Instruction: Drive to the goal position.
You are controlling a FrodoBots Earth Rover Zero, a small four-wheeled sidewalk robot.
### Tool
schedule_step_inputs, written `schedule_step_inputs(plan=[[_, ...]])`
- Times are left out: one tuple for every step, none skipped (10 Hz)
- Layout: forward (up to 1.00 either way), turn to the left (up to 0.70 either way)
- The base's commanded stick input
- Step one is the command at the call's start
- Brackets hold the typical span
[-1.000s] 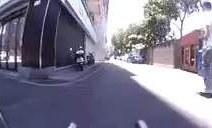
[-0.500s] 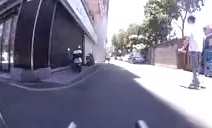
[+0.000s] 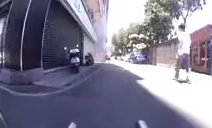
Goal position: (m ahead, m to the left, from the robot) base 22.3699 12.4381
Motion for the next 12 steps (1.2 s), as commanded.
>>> schedule_step_inputs(plan=[[0.7, 0.0], [0.7, 0.0], [0.7, 0.0], [0.7, 0.0], [0.7, 0.0], [0.7, 0.0], [0.7, 0.0], [0.7, 0.0], [0.7, 0.0], [0.7, 0.0], [0.7, 0.0], [0.7, 0.0]])
